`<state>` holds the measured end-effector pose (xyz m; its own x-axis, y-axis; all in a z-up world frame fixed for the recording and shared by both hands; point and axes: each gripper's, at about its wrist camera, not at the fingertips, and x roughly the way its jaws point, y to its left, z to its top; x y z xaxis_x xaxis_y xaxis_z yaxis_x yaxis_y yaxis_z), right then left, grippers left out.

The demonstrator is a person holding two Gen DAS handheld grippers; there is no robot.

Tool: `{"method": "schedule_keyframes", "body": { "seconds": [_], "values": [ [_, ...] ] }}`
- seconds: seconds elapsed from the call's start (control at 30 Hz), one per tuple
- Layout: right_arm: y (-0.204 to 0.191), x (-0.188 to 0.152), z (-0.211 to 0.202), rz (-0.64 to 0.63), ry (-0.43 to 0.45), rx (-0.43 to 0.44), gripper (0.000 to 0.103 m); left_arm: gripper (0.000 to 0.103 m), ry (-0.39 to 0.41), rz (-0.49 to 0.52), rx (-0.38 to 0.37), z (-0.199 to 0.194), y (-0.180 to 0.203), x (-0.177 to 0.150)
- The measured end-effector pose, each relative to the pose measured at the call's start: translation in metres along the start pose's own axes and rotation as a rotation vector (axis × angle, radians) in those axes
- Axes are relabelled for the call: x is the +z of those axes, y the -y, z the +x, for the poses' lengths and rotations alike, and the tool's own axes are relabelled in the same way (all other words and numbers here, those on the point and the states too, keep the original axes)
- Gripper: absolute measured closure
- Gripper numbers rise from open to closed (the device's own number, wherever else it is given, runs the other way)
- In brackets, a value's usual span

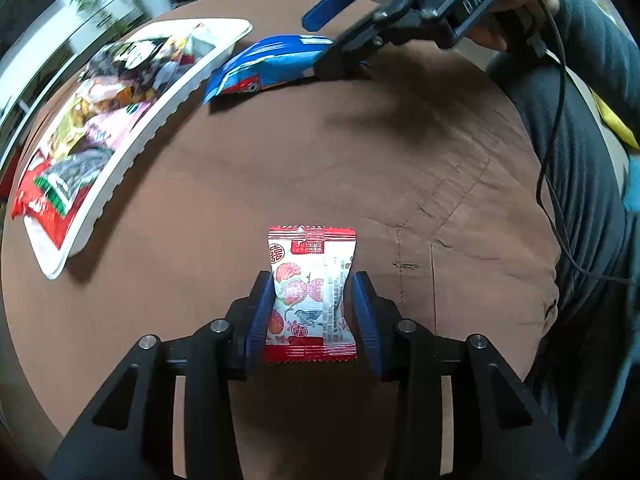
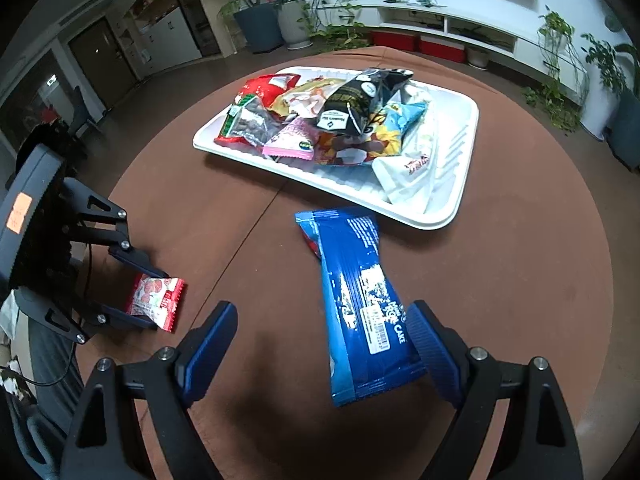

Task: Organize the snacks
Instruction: 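Lift the candy packet and blue cake bar and carry them over the tray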

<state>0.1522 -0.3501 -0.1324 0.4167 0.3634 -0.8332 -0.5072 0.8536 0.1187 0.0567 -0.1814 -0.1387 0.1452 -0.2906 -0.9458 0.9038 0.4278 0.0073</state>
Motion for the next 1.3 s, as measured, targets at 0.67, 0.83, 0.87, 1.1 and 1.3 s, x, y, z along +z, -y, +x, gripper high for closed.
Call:
{"method": "schedule_keyframes", "body": {
  "seconds": [0.67,0.83,0.87,1.1,1.3],
  "values": [
    [-0.003,0.012,0.037,-0.055,-0.129,-0.105,0.042,0.073,0.073,-0.330,0.028,-0.019,-0.019,-0.029],
    [-0.004,0.012,0.033,-0.022,-0.151,-0.139,0.067,0.074,0.095,-0.386,0.028,-0.022,-0.021,-0.041],
    [-0.005,0.012,0.032,-0.023,-0.153,-0.145,0.070,0.074,0.099,-0.395,0.030,-0.024,-0.022,-0.044],
    [-0.012,0.008,0.027,0.008,-0.150,-0.155,0.074,0.074,0.133,-0.442,0.035,-0.027,-0.016,-0.049],
    [-0.024,-0.007,0.002,0.079,-0.071,-0.087,0.075,0.074,0.224,-0.523,0.001,-0.044,-0.027,-0.056]
  ]
}}
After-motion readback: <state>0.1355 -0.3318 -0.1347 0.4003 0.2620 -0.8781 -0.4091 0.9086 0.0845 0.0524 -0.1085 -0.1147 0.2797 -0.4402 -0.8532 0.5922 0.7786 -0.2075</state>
